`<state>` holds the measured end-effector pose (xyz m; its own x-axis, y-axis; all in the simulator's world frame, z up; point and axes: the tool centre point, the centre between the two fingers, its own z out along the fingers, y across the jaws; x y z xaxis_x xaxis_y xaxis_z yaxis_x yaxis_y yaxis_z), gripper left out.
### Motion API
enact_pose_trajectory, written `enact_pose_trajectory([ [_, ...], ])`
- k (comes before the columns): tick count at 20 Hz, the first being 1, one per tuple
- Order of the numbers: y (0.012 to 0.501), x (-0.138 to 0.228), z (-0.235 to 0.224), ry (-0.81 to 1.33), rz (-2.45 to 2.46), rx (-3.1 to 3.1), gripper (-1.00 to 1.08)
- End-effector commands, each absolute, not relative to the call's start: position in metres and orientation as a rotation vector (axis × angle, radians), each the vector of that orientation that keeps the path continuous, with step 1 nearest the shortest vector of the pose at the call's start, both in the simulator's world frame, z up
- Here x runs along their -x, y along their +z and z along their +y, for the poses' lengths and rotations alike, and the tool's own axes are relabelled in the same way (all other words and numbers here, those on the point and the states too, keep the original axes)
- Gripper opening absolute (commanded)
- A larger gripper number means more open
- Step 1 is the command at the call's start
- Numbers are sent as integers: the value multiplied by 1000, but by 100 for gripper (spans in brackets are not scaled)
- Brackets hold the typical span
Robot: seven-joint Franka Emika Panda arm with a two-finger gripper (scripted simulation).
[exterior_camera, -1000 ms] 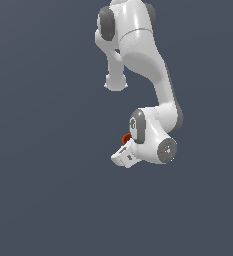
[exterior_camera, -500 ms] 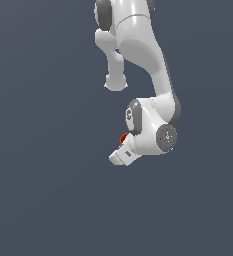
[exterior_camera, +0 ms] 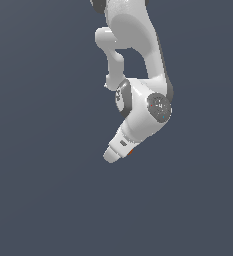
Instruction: Pick up the object and move it to a goal position.
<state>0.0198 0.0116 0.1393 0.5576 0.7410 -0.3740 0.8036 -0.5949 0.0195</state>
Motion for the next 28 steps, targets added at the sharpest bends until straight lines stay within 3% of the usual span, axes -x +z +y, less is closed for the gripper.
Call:
enact_pose_trajectory([
  [1, 154, -25, 5, -402, 1344, -2585, -100],
  [28, 287, -53, -65, 427, 1626, -2304, -100],
])
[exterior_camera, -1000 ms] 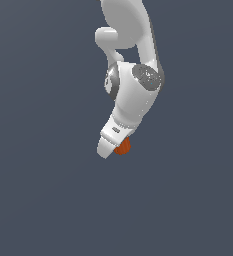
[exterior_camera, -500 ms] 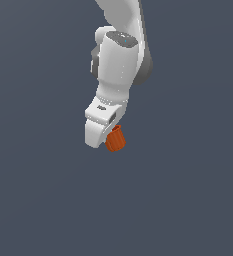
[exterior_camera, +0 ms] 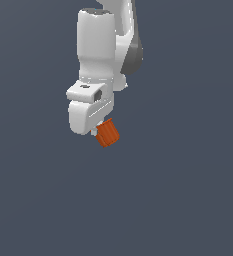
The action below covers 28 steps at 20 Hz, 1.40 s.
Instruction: Pick up the object and move it to a goal position.
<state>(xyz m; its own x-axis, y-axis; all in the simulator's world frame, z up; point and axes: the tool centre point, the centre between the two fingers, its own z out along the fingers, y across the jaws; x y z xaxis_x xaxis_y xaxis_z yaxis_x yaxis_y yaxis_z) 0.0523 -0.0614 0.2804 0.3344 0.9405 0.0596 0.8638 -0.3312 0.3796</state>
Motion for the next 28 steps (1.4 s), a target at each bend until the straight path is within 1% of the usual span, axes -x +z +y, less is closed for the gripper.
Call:
enact_pose_trajectory([
  [1, 290, -53, -67, 446, 1631, -2295, -100],
  [15, 322, -54, -89, 660, 1686, -2192, -100],
  [28, 335, -54, -98, 751, 1710, -2147, -100],
])
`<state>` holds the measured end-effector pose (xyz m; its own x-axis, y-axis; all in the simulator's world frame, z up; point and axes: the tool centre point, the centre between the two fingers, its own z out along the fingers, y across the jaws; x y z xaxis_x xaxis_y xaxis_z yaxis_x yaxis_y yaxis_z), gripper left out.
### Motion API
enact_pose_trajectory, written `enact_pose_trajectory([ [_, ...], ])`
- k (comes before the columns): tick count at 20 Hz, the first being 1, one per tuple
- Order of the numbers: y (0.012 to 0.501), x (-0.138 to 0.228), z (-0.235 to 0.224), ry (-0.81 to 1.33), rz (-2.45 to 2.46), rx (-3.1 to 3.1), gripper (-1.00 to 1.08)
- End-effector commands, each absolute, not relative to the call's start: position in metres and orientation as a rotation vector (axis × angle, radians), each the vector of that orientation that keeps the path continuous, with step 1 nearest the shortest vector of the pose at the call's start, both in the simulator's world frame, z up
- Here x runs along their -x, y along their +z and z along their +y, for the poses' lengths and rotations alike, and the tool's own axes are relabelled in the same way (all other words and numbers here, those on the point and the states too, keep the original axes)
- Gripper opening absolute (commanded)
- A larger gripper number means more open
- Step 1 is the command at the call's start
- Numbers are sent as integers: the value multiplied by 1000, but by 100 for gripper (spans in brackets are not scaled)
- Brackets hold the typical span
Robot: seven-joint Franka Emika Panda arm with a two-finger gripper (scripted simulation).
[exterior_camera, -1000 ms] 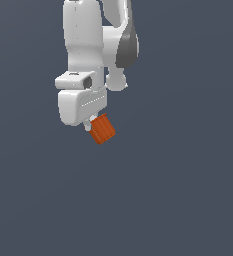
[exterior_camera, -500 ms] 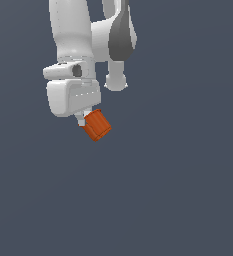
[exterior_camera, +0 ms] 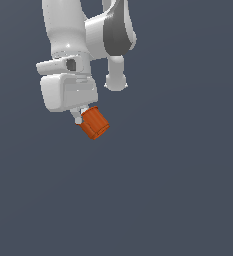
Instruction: Pick up the object and move it to a goal position.
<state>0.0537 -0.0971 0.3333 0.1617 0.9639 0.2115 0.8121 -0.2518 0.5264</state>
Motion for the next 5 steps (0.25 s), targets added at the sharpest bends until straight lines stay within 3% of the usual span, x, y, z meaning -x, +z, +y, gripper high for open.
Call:
enact_pose_trajectory([
  [1, 336, -54, -98, 753, 1711, -2146, -100],
  [5, 336, -54, -98, 757, 1712, -2144, -100],
])
